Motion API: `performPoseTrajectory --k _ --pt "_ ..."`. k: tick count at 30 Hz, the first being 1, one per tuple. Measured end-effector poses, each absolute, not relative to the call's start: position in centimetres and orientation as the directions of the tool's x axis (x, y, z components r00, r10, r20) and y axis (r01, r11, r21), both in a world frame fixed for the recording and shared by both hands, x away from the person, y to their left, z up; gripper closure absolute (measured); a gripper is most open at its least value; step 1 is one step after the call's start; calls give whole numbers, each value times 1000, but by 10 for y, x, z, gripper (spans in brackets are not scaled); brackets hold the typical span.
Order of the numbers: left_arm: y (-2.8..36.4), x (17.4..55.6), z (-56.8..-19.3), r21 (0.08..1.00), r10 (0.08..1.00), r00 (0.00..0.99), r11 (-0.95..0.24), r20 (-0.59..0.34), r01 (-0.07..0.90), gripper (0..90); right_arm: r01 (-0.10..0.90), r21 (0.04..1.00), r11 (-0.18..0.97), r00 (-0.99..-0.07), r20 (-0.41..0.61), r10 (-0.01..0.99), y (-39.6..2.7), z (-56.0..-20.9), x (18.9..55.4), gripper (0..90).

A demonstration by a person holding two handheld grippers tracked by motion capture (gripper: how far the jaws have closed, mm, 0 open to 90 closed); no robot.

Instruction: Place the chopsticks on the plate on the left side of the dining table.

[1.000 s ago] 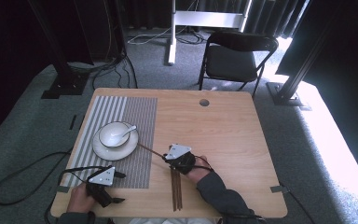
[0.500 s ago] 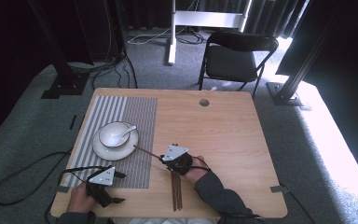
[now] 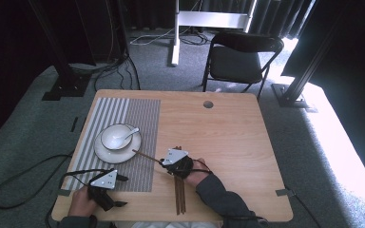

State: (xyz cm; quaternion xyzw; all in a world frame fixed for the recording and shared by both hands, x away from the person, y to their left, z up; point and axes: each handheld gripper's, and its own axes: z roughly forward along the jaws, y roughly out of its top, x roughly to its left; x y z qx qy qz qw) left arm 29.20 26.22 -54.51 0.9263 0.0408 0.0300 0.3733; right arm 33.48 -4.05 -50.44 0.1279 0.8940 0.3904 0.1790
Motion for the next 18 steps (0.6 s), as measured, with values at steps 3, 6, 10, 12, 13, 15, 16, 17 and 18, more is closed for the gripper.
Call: performPoseTrajectory --k 3,6,10,12,13,15,16,17,18 --pt "262 292 -545 694 98 995 -718 25 53 117 78 741 667 -906 -226 357 -36 -504 336 843" --pt "262 292 -545 694 98 995 -718 25 53 117 72 739 670 -909 -228 349 -34 -503 336 842" --pt "262 292 -545 694 98 995 -718 25 53 117 64 733 677 -912 -232 338 -31 -502 336 843" --pt "262 292 -545 694 98 995 -718 25 53 117 59 731 680 -913 -235 332 -30 -502 336 843" --pt "262 292 -545 694 98 995 -718 25 53 117 59 731 680 -914 -235 331 -30 -502 337 843" --pt "262 292 -545 694 98 995 -718 25 53 117 55 730 681 -915 -236 327 -29 -502 337 843" --pt "262 292 -545 694 98 995 -718 25 53 117 53 731 680 -915 -237 326 -29 -502 337 843" --pt "262 292 -545 694 98 995 -718 25 53 117 50 732 680 -917 -237 322 -29 -501 337 843" --pt "262 292 -545 694 98 995 -718 25 53 117 50 732 680 -917 -237 322 -29 -501 337 843"
